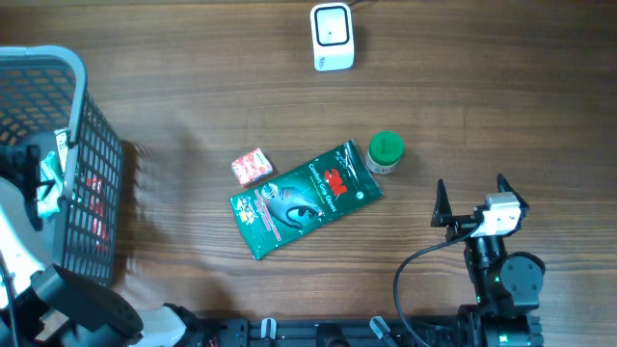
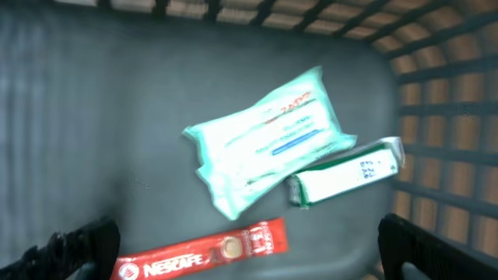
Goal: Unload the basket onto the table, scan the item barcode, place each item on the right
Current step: 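Place the red-white box left of the green pack with left gripper, then reach the left gripper into the basket and grasp the mint wipes pack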
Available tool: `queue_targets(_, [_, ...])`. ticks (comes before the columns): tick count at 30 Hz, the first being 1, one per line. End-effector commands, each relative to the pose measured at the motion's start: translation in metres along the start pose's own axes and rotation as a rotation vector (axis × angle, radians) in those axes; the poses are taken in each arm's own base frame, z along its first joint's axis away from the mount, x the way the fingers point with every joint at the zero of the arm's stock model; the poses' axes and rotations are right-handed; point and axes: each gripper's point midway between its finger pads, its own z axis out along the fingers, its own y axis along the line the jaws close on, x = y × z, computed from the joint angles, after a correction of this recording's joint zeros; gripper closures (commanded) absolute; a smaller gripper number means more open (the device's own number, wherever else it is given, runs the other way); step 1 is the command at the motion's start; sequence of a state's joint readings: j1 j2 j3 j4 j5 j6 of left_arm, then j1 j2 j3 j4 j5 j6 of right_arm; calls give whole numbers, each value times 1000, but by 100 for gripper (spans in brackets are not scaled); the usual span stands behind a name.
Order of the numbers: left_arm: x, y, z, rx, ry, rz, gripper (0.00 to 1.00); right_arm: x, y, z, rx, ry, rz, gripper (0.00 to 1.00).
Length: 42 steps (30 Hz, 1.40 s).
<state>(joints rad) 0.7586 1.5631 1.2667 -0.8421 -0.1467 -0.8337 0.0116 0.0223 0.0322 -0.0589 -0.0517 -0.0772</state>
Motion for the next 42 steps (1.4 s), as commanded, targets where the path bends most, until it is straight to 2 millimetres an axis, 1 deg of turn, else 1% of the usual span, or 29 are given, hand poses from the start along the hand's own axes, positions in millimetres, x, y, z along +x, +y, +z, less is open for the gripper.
queue_targets(1, [10, 16, 22, -10, 5, -150, 0, -2, 1, 0, -8, -9, -10, 0])
queue_targets(3, [13, 25, 30, -28, 17, -194, 0, -2, 1, 0, -8, -9, -9, 0])
queue_targets(7, [18, 34, 47, -50, 88, -227, 0, -2, 1, 0, -8, -9, -10, 0])
queue_targets(9, [20, 42, 60, -84, 107, -239, 0, -2, 1, 0, -8, -9, -10, 0])
queue_targets(12, [23, 45, 80, -112, 125, -243, 0, -2, 1, 0, -8, -9, -9, 0])
queue_targets(16, [25, 44, 96, -117, 133, -241, 0, -2, 1, 0, -8, -9, -10, 0])
queue_targets(21, [18, 34, 101, -75, 109, -246, 0, -2, 1, 0, -8, -9, -9, 0])
queue_targets(23, [19, 29, 102, -48, 124, -245, 0, -2, 1, 0, -8, -9, -10, 0])
queue_targets(25, [22, 25, 105, -32, 141, -247, 0, -2, 1, 0, -8, -9, -10, 0])
queue_targets(27, [26, 27, 114, -42, 157, -241, 0, -2, 1, 0, -8, -9, -10, 0])
queue_targets(30, [39, 26, 130, -47, 204, -210, 0, -2, 1, 0, -8, -9, -10, 0])
queue_targets(31, [43, 28, 134, -56, 217, -207, 2, -2, 1, 0, -8, -9, -10, 0])
queue_targets(32, [46, 29, 137, -65, 225, -204, 11, -2, 1, 0, -8, -9, -10, 0])
queue_targets(33, [51, 27, 139, -54, 243, -156, 32, -2, 1, 0, -8, -9, -10, 0])
queue_targets(34, [53, 25, 139, -41, 251, -120, 41, -2, 1, 0, -8, -9, -10, 0])
queue_targets(35, [54, 23, 139, -29, 258, -83, 65, -2, 1, 0, -8, -9, -10, 0])
queue_targets(36, [56, 22, 138, -23, 267, -63, 91, -2, 1, 0, -8, -9, -10, 0])
queue_targets(37, [58, 22, 138, -24, 276, -58, 96, -2, 1, 0, -8, -9, -10, 0])
queue_targets(40, [59, 16, 132, 13, 292, 3, 96, -2, 1, 0, -8, -9, -10, 0])
queue_targets(42, [52, 11, 118, 33, 273, 18, 96, -2, 1, 0, -8, -9, -10, 0])
